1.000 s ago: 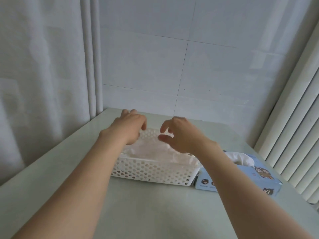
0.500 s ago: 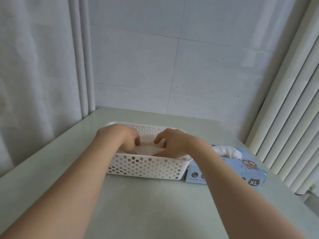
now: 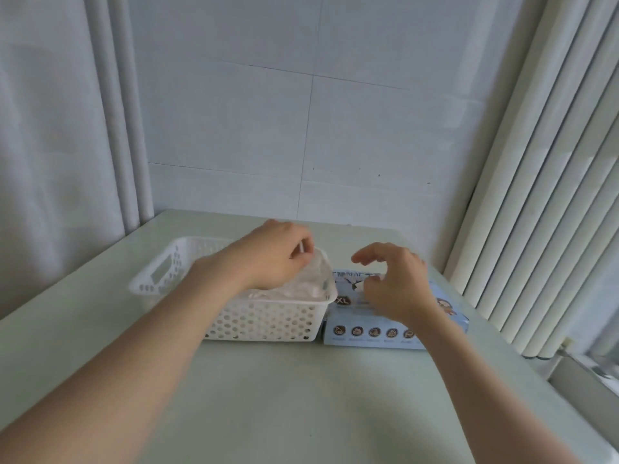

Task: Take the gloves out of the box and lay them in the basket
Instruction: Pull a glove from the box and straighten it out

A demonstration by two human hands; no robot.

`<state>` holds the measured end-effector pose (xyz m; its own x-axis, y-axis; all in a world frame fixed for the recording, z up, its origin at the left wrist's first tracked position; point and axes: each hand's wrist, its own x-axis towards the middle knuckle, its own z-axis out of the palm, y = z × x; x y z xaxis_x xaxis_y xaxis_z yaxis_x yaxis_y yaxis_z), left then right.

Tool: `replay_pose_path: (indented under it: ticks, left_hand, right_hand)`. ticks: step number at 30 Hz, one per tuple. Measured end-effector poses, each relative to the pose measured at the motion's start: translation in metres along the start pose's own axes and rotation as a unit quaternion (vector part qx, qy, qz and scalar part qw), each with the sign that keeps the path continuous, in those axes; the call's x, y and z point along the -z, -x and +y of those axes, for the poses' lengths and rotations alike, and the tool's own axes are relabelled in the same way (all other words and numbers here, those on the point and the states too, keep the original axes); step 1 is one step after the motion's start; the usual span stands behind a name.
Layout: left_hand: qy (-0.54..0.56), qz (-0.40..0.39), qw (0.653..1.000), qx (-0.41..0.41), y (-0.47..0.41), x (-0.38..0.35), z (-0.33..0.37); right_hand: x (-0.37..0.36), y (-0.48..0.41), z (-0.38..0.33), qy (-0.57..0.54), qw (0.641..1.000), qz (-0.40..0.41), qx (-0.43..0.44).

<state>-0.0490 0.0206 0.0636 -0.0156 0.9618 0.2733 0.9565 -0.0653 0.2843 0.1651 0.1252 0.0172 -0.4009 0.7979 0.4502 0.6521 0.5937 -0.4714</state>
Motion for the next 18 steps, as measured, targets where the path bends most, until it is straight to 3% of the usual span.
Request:
replay_pose_path:
  ticks: [3, 7, 11, 18]
  left_hand:
    - [0.038, 0.011, 0.998, -0.055, -0.001, -0.026, 0.031]
    - [-0.067, 0.004, 0.992, -0.106, 0.002, -0.065, 0.046]
    - [-0.174, 0.027, 0.979, -0.106, 0.002, -0.086, 0.047]
    - [-0.228, 0.022, 0.967, -0.110, 0.004, -0.090, 0.050]
  right_hand:
    - [0.010, 0.005, 0.020, 0.020, 1.000, -0.011, -0.019]
    - [0.010, 0.007, 0.036, 0.025, 1.000, 0.011, -0.013]
    - [0.005, 0.005, 0.048, 0.032, 0.998, 0.053, 0.031]
    - [-0.006, 0.006, 0.050, 0.112, 0.977, 0.152, 0.100]
